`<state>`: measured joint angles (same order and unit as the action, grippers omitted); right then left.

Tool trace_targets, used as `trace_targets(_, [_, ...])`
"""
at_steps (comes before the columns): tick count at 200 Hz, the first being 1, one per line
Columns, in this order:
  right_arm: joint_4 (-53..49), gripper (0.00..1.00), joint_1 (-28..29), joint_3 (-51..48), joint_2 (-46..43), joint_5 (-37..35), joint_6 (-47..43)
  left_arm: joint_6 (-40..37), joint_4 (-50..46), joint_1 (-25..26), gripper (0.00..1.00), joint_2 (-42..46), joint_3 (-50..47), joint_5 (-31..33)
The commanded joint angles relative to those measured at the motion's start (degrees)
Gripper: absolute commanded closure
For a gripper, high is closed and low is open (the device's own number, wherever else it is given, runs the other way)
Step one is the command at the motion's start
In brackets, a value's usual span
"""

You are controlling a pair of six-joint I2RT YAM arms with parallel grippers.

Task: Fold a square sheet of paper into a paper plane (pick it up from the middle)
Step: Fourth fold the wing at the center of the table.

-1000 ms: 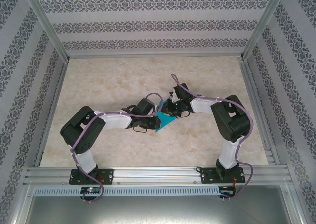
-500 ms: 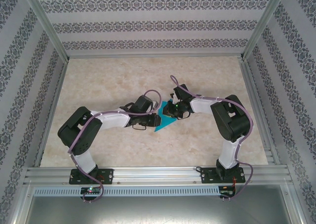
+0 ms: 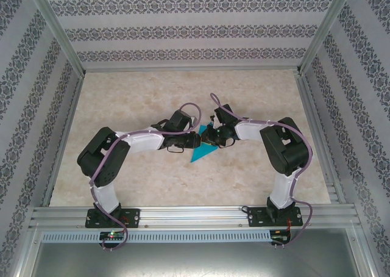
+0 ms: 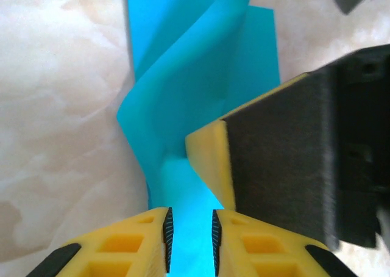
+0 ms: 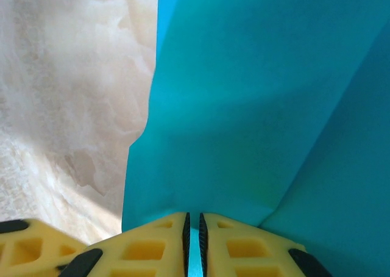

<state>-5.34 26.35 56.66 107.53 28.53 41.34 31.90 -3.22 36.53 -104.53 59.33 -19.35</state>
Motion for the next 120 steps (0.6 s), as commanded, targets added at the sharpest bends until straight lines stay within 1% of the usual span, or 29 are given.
trace_targets(1, [-1.0, 0.84, -0.47, -1.94, 1.07, -1.56, -1.1, -2.58, -4.54, -0.94, 0.73, -1.7, 2.6, 2.56])
trace_targets(23, [-0.46, 0.84, -0.66, -2.37, 0.58, -1.34, -1.09, -3.23, -5.36, -1.45, 0.73, -2.29, 3.28, 2.97])
trace_targets(66, [1.77, 0.85, -0.86, -3.22, 0.03, -0.55, -0.48, -3.39, -5.31, -1.8, 0.79, -3.84, 3.82, 2.47])
trace_targets(99, [3.9, 0.84, -0.95, -4.32, -0.97, 0.33, 0.31, -2.9, -2.86, -1.83, 0.85, -4.83, 3.94, -1.54])
trace_targets(120, [4.36, 0.83, -0.97, -4.71, -2.44, 0.39, 0.5, -2.96, -2.7, -1.82, 0.88, -5.63, 4.04, -2.39])
